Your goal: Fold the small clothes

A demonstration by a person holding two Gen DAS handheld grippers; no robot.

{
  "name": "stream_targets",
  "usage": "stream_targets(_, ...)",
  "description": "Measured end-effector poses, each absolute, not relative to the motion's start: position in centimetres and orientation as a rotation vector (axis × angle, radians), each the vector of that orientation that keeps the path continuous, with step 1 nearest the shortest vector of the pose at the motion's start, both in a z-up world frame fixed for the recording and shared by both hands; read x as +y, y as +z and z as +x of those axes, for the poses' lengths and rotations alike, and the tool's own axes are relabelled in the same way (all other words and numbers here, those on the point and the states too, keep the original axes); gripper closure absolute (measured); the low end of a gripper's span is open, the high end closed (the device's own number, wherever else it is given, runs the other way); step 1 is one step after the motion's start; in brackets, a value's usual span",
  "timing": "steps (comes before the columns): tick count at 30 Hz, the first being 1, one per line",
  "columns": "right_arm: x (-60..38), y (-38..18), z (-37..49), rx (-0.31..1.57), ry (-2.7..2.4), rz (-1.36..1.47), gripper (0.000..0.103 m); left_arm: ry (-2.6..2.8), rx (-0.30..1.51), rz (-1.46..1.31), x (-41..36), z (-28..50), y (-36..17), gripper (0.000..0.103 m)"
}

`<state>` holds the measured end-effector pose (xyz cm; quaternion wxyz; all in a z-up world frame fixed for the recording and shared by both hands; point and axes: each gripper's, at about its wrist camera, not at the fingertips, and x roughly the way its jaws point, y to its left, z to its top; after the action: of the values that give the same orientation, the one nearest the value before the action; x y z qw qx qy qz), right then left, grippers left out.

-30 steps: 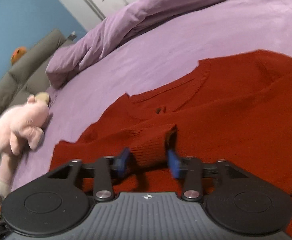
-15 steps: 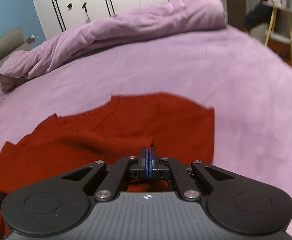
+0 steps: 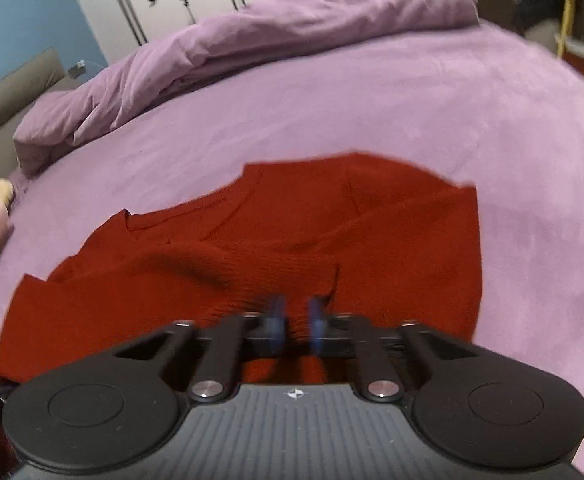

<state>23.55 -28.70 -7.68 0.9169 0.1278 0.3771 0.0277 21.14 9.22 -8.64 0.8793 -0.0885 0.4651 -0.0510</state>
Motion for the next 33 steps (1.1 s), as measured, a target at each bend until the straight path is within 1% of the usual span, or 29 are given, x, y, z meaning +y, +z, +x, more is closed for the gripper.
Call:
stream_targets(4, -28.8, -5.8, 22.4, 0.66, -0.092, 0.114, 0.101, -0.083, 0.953, -0.15, 8.9, 21.3, -8.5, 0.063)
stream_targets(7, -29.8, -6.6, 22.5, 0.68, -0.193, 0.056, 0.101, -0.071, 0.974, -0.159, 9.2, 21.5, -8.7, 0.063)
stream_targets(10, -31.7, -8.0, 22.5, 0.77, -0.186, 0.137, 0.1, -0.08, 0.986, -0.182, 9.7, 21.3, -8.6, 0.063)
stream_targets(14, -32.7, -7.2, 20.9, 0.712, -0.213, 0.187, 0.099, -0.093, 0.95, -0.191, 10.0, 20.4, -6.8, 0.063)
stream_targets(18, -30.5, -6.6, 21.8, 0.692, -0.058, 0.172, 0.097, -0.107, 0.889, -0.166, 8.8, 21.1, -5.5, 0.061)
stream_targets(21, -28.3, -7.2, 23.7, 0.717, 0.046, 0.128, 0.097, -0.12, 0.884, -0.155, 7.3, 22.4, -6.1, 0.059)
stream_targets(24, -27.2, -9.4, 25.9, 0.781, 0.053, 0.048, 0.097, -0.093, 0.925, -0.103, 6.0, 24.1, -8.0, 0.059)
stream_targets(26, -27.7, -10.3, 26.3, 0.743, -0.045, -0.05, 0.097, -0.086, 0.932, -0.049, 5.4, 24.6, -8.5, 0.059)
stream_targets(27, -28.1, -10.4, 26.3, 0.728, -0.104, -0.086, 0.1, -0.087, 0.929, -0.025, 5.1, 24.8, -8.6, 0.057)
stream_targets(28, -28.8, -10.5, 26.3, 0.72, -0.139, -0.088, 0.102, -0.084, 0.931, -0.017, 5.0, 25.0, -8.6, 0.055)
stream_targets(33, -29.7, -8.6, 24.8, 0.743, -0.132, -0.022, 0.1, -0.076, 0.944, -0.004, 4.8, 25.1, -8.6, 0.054)
